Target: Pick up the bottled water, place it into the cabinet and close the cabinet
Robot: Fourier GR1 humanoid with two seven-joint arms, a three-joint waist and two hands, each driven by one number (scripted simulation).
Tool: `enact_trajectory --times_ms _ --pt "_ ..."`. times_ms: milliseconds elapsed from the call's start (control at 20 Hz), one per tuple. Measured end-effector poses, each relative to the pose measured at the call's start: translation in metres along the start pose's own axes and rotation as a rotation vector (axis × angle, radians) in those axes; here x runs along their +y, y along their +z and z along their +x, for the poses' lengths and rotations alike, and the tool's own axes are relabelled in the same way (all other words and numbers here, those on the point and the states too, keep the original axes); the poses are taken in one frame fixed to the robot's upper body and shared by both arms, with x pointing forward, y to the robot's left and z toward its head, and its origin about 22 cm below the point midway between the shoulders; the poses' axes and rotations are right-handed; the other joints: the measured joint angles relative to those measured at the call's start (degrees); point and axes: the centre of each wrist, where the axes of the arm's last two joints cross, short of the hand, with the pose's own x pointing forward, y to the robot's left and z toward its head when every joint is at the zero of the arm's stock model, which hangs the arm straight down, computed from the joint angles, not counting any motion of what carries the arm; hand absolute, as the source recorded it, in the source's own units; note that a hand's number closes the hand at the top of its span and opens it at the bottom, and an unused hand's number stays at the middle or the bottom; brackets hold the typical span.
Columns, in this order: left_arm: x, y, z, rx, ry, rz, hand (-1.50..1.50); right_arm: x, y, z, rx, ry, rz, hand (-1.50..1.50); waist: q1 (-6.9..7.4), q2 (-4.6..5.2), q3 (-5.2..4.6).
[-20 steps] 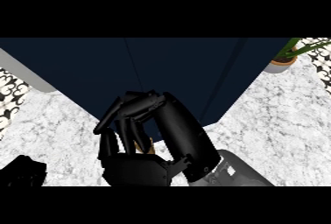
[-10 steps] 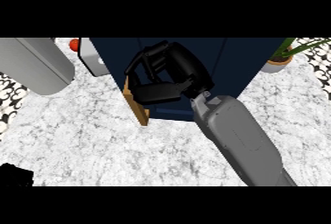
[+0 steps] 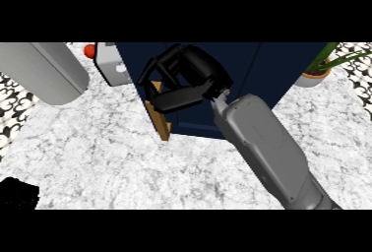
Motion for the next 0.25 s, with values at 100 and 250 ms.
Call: enact_trajectory --times_ms 100,250 --pt "-0.0047 0.0000 -0.0012 -0.004 0.008 -0.004 1.50 -0.0044 -0.0005 -0.0022 -0.014 0.003 0.020 1.50 0.31 -0.07 -0.07" --pt "-0.0047 -0.0021 0.0005 -0.003 0.006 -0.011 1.50 -0.0084 -0.0028 -0.0029 -0.019 0.015 0.046 1.50 0.53 -0.08 -0.26"
